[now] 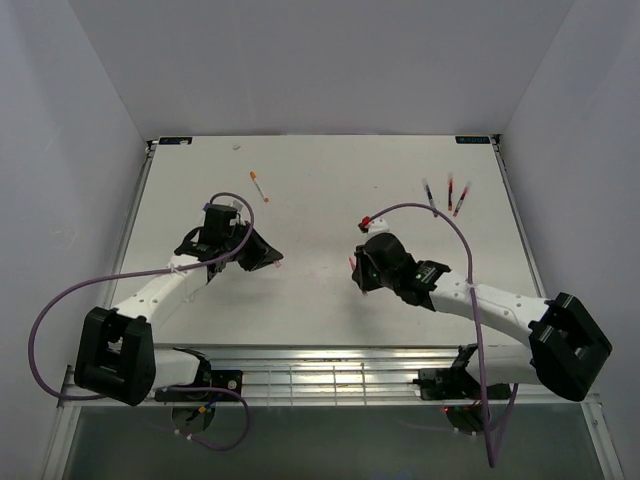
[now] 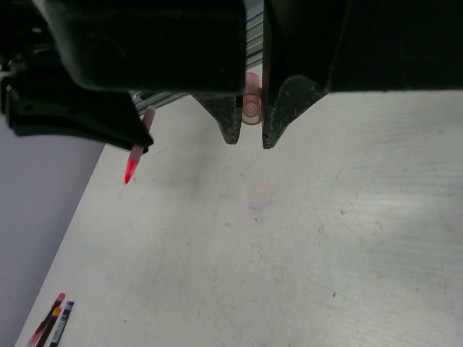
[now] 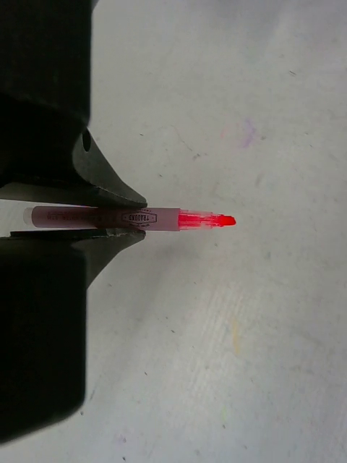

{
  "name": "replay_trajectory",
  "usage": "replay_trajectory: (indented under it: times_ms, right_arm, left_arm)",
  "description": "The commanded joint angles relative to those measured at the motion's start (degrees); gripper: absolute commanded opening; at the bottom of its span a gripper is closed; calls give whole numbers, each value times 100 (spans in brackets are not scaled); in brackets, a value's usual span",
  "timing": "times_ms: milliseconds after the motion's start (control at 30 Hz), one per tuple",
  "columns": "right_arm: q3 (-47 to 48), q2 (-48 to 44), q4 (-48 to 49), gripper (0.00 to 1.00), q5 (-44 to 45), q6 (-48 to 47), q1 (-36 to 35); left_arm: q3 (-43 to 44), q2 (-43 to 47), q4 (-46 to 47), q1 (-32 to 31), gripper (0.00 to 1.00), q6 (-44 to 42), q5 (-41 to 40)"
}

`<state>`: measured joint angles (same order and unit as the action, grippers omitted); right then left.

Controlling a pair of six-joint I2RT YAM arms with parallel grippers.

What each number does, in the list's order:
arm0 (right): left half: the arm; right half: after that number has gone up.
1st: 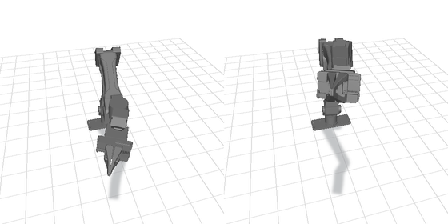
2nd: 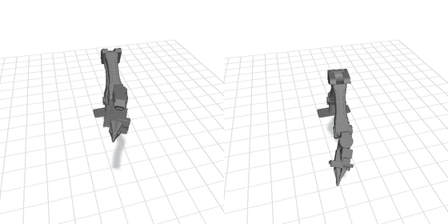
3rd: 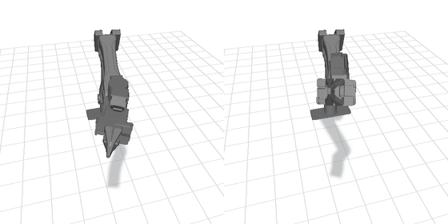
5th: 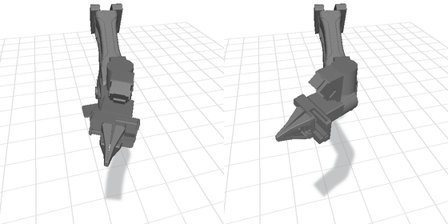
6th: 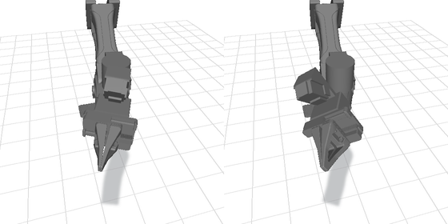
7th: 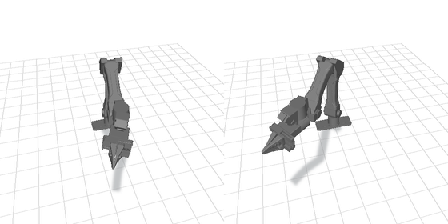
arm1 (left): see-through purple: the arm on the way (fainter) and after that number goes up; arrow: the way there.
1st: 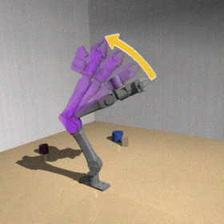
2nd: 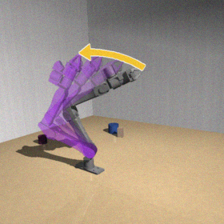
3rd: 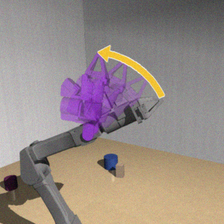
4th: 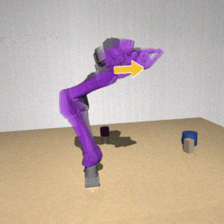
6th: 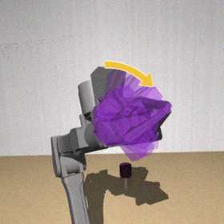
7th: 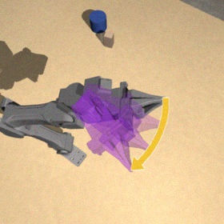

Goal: Open the pen caps

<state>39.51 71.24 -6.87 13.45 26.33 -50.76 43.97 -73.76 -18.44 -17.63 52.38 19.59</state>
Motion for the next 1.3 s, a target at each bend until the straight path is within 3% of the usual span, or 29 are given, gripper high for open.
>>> replay_trajectory:
  times_ms: [0,233,567,1000,1267]
  right_arm:
    - [575,450,-68,8,-466,-610,627]
    - [1857,1988,-77,8,-889,-953,1762]
    - [4230,4229,-297,8,-379,-1323,2123]
    - [4724,5207,-25,8,-80,-1455,2202]
    - [4698,5330,-16,22,-62,-1411,2211]
  left_arm:
    - [-300,511,86,-39,0,-272,220]
    - [-731,792,226,-74,0,-167,563]
    - [-969,1205,270,-101,0,-123,844]
    - [-714,441,499,-101,0,-342,985]
    - [-468,134,517,-101,0,-465,818]
